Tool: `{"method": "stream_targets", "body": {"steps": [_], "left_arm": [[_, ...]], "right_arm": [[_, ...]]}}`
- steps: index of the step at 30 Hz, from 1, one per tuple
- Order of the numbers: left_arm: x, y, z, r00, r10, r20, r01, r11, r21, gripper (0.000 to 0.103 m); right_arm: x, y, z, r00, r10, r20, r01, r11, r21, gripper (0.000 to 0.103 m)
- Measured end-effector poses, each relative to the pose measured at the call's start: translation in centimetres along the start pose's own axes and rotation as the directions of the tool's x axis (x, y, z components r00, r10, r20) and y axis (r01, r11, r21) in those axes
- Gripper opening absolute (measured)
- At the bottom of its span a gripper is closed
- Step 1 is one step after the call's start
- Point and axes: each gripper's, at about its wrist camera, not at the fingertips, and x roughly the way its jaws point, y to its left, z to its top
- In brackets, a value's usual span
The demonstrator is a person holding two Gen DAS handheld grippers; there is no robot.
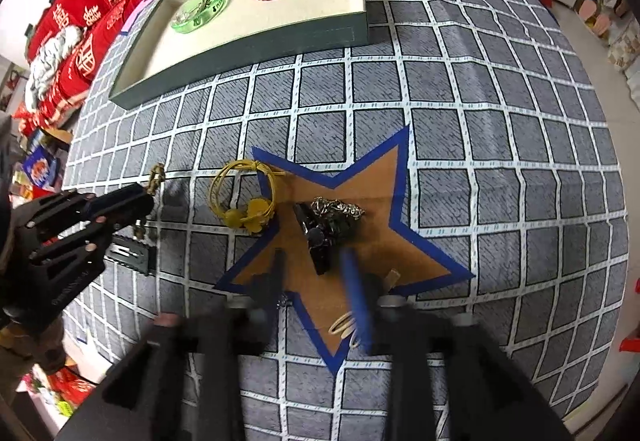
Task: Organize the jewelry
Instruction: 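Lift the rope bracelet with the left tool while the right tool lifts the claw clip toward the tray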
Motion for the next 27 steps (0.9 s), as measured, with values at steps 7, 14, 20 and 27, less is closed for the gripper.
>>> {"method": "stream_targets", "body": {"steps": [7, 14, 20, 27], "left_arm": [[0.0, 0.0, -0.1, 1.000, 0.000, -0.003, 0.000, 1.000, -0.007, 0.021], [-0.4, 0.4, -0.1, 1.000, -0.008, 0.007, 0.009, 0.999, -0.032, 0.021], [-1.8, 1.4, 0.3, 0.999, -0.013, 0.035, 0.016, 0.997, -0.078, 0.021], [-4.1, 3.1, 2.5, 0.996, 0.002, 0.094, 0.010, 0.992, -0.127, 0.021]], "right_arm": [[1.4, 0.3, 0.4, 1.000, -0.026, -0.001, 0.026, 1.000, 0.004, 0.037], [0.5, 0.2, 0.2, 1.000, 0.004, 0.013, -0.004, 1.000, 0.023, 0.022], [-1.7, -0.1, 0.9, 0.998, 0.050, 0.038, -0.052, 0.997, 0.052, 0.022], [-4.4, 0.3, 4.0, 0.990, 0.101, 0.098, -0.107, 0.993, 0.056, 0.022]]}}
